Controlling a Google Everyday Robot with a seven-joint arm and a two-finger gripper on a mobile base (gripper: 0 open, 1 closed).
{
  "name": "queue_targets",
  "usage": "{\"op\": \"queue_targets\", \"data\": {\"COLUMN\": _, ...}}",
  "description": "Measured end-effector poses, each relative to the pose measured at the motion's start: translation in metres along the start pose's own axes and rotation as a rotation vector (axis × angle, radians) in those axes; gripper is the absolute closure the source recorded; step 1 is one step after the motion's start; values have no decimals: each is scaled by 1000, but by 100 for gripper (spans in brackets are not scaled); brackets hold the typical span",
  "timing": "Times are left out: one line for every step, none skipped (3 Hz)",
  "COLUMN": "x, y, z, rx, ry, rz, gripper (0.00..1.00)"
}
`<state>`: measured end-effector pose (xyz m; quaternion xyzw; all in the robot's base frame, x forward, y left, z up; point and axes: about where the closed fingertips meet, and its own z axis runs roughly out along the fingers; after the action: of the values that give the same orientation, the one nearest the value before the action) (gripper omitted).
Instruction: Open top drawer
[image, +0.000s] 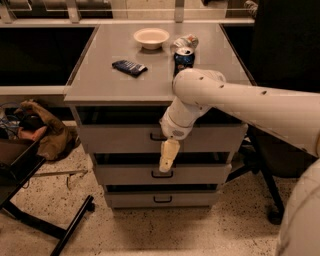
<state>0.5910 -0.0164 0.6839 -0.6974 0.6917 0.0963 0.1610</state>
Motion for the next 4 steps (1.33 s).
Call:
{"op": "queue_targets", "data": {"x": -1, "y": -7, "z": 14, "rx": 43, "ry": 0, "rz": 10, "gripper": 0}}
{"op": "queue_targets", "data": {"x": -6, "y": -12, "z": 28, "rx": 53, "ry": 1, "rz": 1, "gripper": 0}}
{"op": "queue_targets", "data": {"x": -12, "y": -13, "z": 42, "rx": 17, "ry": 1, "rz": -11, "gripper": 0}}
{"op": "queue_targets", "data": {"x": -13, "y": -13, "z": 39, "rx": 17, "ry": 1, "rz": -11, "gripper": 0}}
